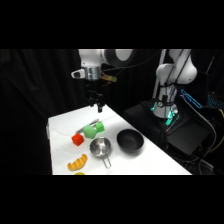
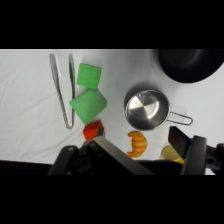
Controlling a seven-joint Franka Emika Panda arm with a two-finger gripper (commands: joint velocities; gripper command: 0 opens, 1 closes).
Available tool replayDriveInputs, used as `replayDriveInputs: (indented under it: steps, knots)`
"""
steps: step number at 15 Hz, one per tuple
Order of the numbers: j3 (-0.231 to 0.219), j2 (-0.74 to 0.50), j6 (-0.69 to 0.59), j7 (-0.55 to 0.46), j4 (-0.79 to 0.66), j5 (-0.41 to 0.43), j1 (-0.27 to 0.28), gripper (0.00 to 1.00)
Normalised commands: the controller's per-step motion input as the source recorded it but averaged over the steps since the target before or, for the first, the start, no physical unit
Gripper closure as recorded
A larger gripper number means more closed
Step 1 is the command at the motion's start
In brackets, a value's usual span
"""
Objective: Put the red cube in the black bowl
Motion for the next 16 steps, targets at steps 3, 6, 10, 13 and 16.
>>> replayDriveInputs:
  steps: [3, 6, 10, 13, 16]
  knots:
    - [0.063, 0.39, -0.01, -0.41, 0.51, 0.184, -0.133, 0.0]
    - [0.096, 0.41, -0.01, -0.33, 0.51, 0.155, -0.153, 0.0]
    - [0.142, 0.37, 0.05, -0.33, 0.44, 0.168, -0.162, 0.0]
    - [0.129, 0.38, 0.05, -0.27, 0.47, 0.106, -0.145, 0.0]
    - [0.097, 0.36, 0.01, -0.21, 0.5, 0.021, -0.13, 0.0]
